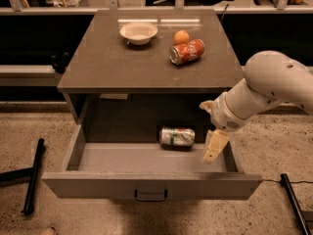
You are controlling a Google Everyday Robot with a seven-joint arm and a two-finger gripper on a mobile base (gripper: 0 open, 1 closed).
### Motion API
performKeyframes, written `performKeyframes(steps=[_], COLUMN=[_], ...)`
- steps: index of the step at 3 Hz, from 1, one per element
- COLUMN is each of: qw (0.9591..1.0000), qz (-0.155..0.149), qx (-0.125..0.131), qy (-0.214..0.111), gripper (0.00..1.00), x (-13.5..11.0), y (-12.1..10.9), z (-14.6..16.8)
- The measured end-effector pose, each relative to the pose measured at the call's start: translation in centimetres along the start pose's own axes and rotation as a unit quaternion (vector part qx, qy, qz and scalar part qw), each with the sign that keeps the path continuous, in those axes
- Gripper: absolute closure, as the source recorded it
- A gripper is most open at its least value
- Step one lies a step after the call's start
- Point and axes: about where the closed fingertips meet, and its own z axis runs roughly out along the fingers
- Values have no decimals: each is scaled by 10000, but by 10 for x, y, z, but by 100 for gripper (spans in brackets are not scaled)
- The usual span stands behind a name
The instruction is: Pick 7up can from top drawer and place on counter
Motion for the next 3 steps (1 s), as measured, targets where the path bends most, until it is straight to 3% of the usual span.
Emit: performKeyframes(steps=[1, 3], qw=[9996, 9987], qz=[-190, -376], qx=[195, 273], qy=[-2, -203], gripper=[0, 0], x=[-5, -10], y=[-17, -40], z=[17, 65])
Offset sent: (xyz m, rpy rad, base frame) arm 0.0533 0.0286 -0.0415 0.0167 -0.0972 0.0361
